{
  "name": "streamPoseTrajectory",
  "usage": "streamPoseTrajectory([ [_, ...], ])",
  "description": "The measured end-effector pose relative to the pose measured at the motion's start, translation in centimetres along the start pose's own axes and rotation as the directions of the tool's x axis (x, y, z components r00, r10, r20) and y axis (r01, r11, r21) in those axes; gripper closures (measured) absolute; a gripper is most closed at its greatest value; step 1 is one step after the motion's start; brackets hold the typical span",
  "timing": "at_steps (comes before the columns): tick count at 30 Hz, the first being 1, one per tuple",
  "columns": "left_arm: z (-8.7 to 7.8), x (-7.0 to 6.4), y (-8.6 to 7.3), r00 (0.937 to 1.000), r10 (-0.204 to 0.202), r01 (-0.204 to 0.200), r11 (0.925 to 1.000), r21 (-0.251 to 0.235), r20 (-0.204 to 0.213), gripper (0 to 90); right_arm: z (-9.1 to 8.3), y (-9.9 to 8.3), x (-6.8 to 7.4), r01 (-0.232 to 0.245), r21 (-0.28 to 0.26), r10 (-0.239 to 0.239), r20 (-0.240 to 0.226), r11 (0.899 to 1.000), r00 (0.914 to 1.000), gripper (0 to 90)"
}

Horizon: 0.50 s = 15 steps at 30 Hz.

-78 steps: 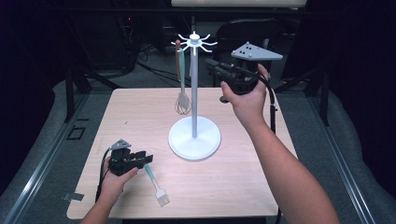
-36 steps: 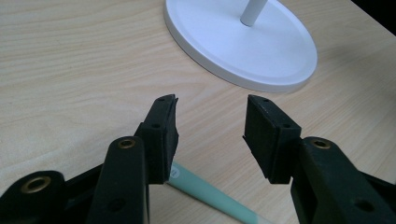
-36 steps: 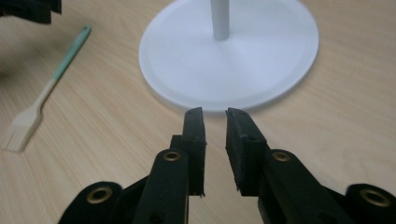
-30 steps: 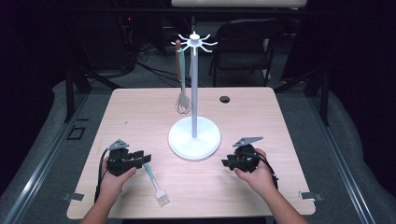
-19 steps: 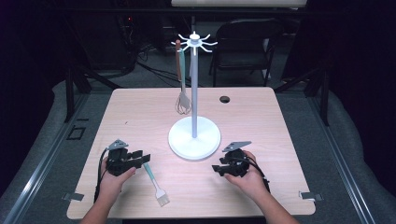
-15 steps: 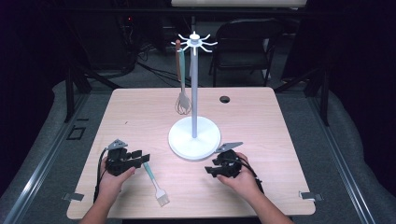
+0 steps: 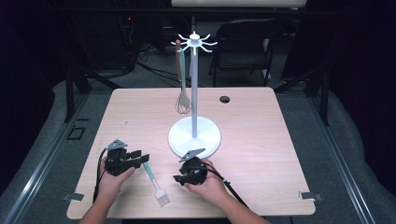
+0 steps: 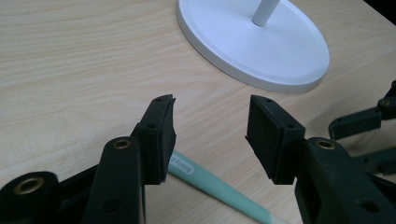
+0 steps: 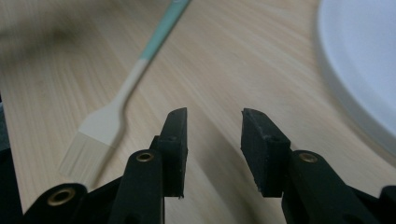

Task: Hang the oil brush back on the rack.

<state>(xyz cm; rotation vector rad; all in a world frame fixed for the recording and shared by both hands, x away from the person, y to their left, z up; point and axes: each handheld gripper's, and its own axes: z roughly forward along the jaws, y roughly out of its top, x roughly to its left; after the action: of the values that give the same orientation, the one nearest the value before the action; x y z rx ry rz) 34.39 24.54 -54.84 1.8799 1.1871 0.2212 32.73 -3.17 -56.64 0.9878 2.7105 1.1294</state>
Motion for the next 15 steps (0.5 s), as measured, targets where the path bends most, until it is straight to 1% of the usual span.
streamPoseTrajectory([
  [2, 0.0, 0.0, 0.0, 1.0000, 0.000, 0.000, 1.0000, -0.002, -0.001, 51.3, 0.8, 0.4, 0.8, 0.022, 0.015, -0.022, -0.014, 1.000, 0.9997, 63.1],
  [3, -0.1, 0.0, 0.0, 1.0000, 0.000, 0.000, 1.0000, -0.002, -0.003, 51.3, 1.2, 0.6, 1.2, 0.024, 0.007, -0.024, -0.022, 1.000, 0.9995, 63.4],
  [4, -0.1, 0.0, 0.0, 1.0000, -0.004, 0.004, 1.0000, -0.004, -0.001, 51.3, 1.6, 0.8, 1.5, 0.030, 0.011, -0.029, -0.025, 0.999, 0.9992, 63.4],
  [7, -0.1, 0.0, 0.0, 1.0000, -0.003, 0.003, 1.0000, -0.001, -0.003, 51.3, 2.5, 1.6, 2.4, 0.024, 0.002, -0.024, -0.055, 1.000, 0.9982, 63.3],
  [8, 0.0, 0.1, -0.1, 1.0000, -0.002, 0.002, 1.0000, 0.000, 0.001, 51.3, 2.8, 1.8, 2.7, 0.021, 0.008, -0.020, -0.061, 1.000, 0.9979, 63.3],
  [9, 0.0, 0.1, 0.0, 1.0000, -0.001, 0.001, 1.0000, 0.003, 0.003, 51.3, 3.0, 2.1, 2.9, 0.030, 0.010, -0.030, -0.065, 0.999, 0.9975, 63.3],
  [11, 0.0, 0.1, -0.1, 1.0000, -0.001, 0.001, 1.0000, 0.000, 0.003, 51.2, 3.6, 2.4, 3.6, 0.032, 0.007, -0.032, -0.065, 0.999, 0.9974, 62.5],
  [12, 0.0, 0.1, -0.1, 1.0000, -0.001, 0.001, 1.0000, -0.001, 0.002, 51.2, 3.8, 2.6, 3.8, 0.043, 0.011, -0.043, -0.063, 0.999, 0.9971, 61.9],
  [13, -0.1, 0.1, 0.0, 1.0000, 0.000, 0.000, 1.0000, 0.001, -0.001, 51.2, 4.2, 2.7, 4.0, 0.046, 0.002, -0.046, -0.063, 0.999, 0.9970, 61.5],
  [14, 0.0, 0.1, -0.1, 1.0000, -0.002, 0.002, 1.0000, -0.001, 0.003, 51.2, 4.3, 2.8, 4.2, 0.064, 0.014, -0.064, -0.054, 0.998, 0.9965, 61.7],
  [15, -0.1, 0.2, -0.1, 1.0000, -0.001, 0.001, 1.0000, 0.002, 0.004, 51.2, 4.6, 2.9, 4.5, 0.072, 0.012, -0.072, -0.047, 0.997, 0.9963, 61.8],
])
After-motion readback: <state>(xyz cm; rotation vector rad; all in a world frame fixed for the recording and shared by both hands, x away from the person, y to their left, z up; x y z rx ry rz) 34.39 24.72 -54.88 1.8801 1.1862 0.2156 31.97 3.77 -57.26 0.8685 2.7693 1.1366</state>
